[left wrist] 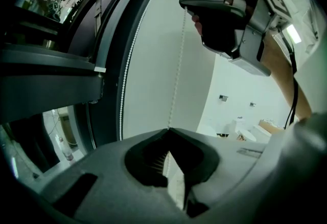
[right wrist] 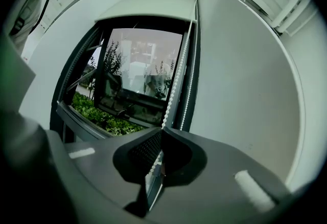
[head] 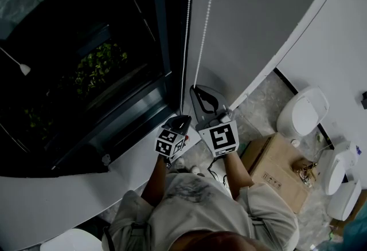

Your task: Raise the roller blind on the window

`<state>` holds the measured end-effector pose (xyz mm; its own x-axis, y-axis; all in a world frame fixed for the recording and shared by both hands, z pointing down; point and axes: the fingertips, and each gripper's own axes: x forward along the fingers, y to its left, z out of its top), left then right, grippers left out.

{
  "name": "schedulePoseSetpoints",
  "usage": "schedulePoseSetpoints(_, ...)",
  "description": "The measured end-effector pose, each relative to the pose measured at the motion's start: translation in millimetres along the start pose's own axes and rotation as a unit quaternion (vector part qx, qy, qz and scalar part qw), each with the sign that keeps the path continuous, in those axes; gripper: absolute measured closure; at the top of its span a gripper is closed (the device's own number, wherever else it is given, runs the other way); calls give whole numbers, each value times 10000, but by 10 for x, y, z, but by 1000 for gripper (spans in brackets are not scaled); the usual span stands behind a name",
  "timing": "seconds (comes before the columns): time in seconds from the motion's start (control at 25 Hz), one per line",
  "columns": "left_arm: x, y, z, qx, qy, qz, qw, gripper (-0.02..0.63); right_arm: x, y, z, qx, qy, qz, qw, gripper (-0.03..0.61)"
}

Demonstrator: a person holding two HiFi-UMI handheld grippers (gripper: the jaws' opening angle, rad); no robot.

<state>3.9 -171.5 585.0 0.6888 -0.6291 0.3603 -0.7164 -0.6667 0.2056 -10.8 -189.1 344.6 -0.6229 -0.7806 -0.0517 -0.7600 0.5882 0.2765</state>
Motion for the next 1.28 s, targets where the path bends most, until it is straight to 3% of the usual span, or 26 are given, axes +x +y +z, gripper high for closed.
schedulePoseSetpoints(0.16,35,18,-110,-74,93,-9,9999,604,-18,32,-131,192,186,-26,9996,568)
schedulePoseSetpoints(1.28,190,86,-675,-257,658,-38,9975,604,-56,225,-697,201,811,13,9965,568)
